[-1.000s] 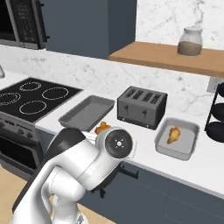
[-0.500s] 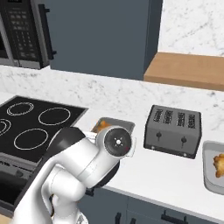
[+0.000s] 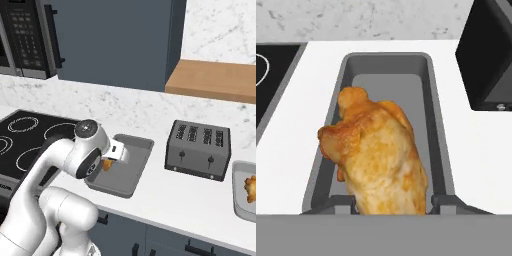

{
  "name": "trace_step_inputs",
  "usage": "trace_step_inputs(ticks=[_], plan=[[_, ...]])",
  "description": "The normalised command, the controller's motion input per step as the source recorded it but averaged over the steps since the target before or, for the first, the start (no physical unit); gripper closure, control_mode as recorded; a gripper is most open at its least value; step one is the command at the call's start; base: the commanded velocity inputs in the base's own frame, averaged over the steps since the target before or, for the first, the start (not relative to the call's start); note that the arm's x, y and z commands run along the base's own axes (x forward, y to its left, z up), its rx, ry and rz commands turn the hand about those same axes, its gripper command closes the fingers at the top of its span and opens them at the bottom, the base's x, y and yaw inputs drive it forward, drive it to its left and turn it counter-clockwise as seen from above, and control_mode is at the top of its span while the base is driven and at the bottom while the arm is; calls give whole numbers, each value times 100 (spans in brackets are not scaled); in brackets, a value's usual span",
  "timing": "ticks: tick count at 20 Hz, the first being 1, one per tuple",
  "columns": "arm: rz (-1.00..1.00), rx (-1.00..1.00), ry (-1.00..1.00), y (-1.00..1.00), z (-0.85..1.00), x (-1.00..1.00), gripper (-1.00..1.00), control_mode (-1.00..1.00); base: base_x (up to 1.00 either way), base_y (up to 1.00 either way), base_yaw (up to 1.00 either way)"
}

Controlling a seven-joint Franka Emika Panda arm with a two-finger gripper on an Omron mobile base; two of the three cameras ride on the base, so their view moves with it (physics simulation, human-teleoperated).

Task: Place one sweet potato and one chicken drumstick in each tupperware on the nearby counter, to pack two identical lunches.

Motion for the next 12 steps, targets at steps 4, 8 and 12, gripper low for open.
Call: trace_step_inputs(ticks=[4,8,12], plan=[[-9,-12,28,0,-79,100,100,-100,0,0,0],[-2,-2,12,0,-54,100,100,-100,0,0,0],[0,0,19,-6,-25,100,-100,-100,0,0,0]])
